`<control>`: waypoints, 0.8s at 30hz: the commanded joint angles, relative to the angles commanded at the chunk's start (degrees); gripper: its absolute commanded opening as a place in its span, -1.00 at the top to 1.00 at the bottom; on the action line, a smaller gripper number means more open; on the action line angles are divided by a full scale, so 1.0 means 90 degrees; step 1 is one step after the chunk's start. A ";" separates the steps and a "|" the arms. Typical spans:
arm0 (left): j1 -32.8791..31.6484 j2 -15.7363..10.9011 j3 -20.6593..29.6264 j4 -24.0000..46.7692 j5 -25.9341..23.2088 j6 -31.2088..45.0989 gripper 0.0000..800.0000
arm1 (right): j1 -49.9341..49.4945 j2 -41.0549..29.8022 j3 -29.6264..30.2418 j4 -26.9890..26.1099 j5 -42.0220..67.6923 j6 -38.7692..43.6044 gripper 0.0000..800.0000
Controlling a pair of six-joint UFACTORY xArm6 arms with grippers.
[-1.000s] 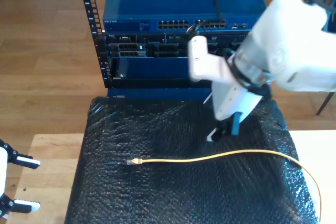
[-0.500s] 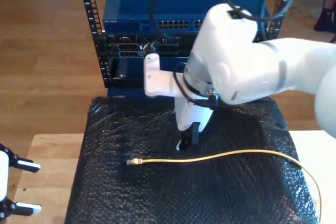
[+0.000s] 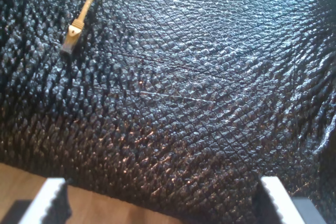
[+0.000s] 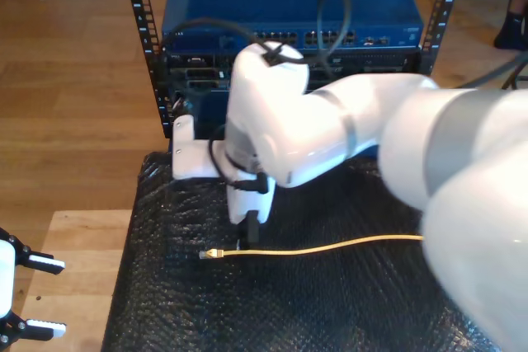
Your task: Grab the cable and plug it in
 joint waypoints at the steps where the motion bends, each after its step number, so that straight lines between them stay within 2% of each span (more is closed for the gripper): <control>1: -0.0010 0.0000 0.0000 0.0000 0.0000 0.0000 -1.00 | 0.0059 0.0059 -0.0010 -0.0029 -0.0010 0.0010 -0.97; 24: 0.0000 0.0039 0.0000 0.0000 0.0000 0.0010 -1.00 | 0.0293 0.0527 0.0176 -0.0225 -0.0469 0.0234 -0.89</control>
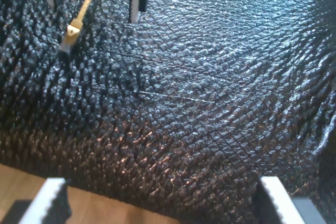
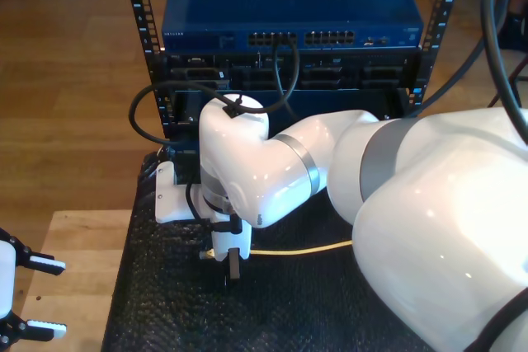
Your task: Grab the cable and plug it in
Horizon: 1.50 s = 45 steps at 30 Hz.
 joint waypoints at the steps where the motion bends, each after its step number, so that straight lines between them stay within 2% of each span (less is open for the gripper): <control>1: 0.0000 0.0010 0.0000 0.0000 0.0000 0.0000 -1.00 | 0.0000 0.0010 0.0000 -0.0029 -0.0078 0.0000 -0.84; 24: 0.0000 0.0020 -0.0010 0.0000 0.0000 0.0010 -1.00 | 0.0039 0.0147 0.0000 -0.0049 -0.0303 0.0010 -0.41; 45: 0.0000 0.0059 -0.0020 0.0000 0.0010 0.0010 -1.00 | 0.0068 0.0225 0.0039 -0.0078 -0.0576 0.0010 -0.14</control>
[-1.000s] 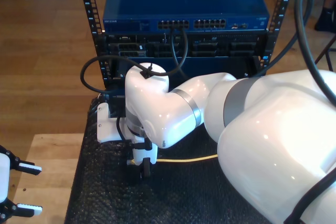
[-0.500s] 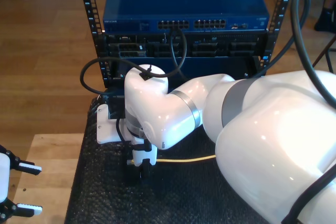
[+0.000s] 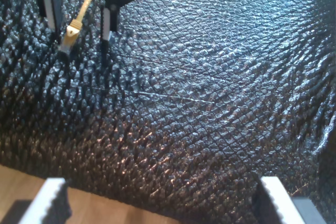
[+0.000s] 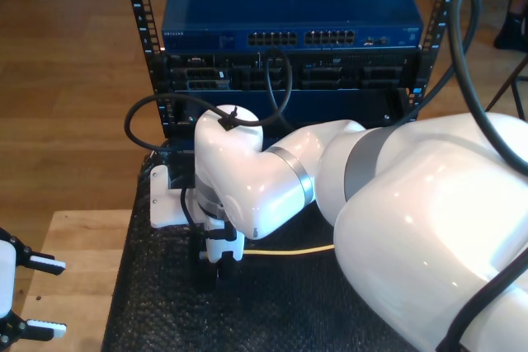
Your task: Grab the cable and plug it in
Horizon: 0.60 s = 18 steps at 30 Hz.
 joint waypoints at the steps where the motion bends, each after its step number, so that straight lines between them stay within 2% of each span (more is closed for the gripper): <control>1: 0.0000 0.0000 0.0000 0.0000 0.0000 0.0000 -1.00 | 0.0000 0.0000 0.0000 -0.0020 0.0000 0.0000 -0.13; 14: 0.0000 0.0000 -0.0010 0.0000 0.0000 0.0000 -1.00 | 0.0000 0.0000 0.0010 -0.0088 -0.0010 0.0088 0.02; 18: 0.0000 0.0000 -0.0010 0.0000 0.0000 0.0000 -1.00 | 0.0049 -0.0010 0.0020 -0.0420 -0.0020 0.0274 0.11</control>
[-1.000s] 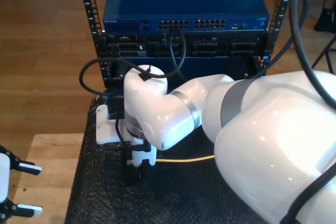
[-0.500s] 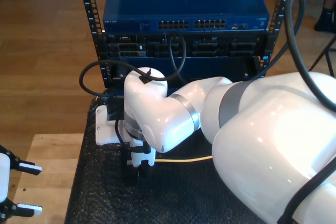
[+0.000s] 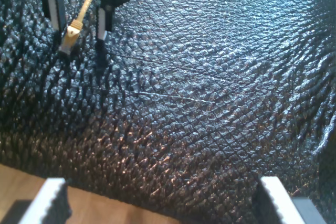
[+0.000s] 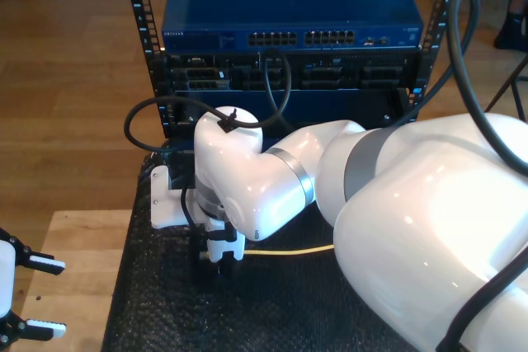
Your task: Grab the cable and plug it in
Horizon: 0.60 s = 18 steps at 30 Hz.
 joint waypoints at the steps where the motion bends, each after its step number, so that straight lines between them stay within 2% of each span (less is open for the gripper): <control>1: 0.0000 0.0000 0.0000 0.0000 0.0000 0.0000 -1.00 | 0.0010 0.0000 0.0000 -0.0127 0.0000 0.0127 0.15; 6: 0.0000 0.0000 0.0000 0.0000 0.0000 0.0000 -1.00 | 0.0059 -0.0020 0.0010 -0.0967 0.0000 0.0928 0.28; 8: 0.0000 0.0000 0.0000 0.0000 0.0000 0.0000 -1.00 | 0.0068 -0.0020 0.0010 -0.1123 0.0010 0.1104 0.29; 11: 0.0000 0.0000 -0.0010 0.0000 0.0000 0.0000 -1.00 | 0.0068 -0.0020 0.0010 -0.1133 0.0010 0.1123 0.28; 14: -0.0010 0.0000 -0.0010 0.0000 0.0000 0.0000 -1.00 | 0.0068 -0.0010 0.0010 -0.1114 0.0049 0.1104 0.10; 18: -0.0010 0.0010 -0.0020 0.0000 0.0000 0.0000 -1.00 | 0.0068 -0.0029 0.0020 -0.1084 0.0059 0.1104 0.09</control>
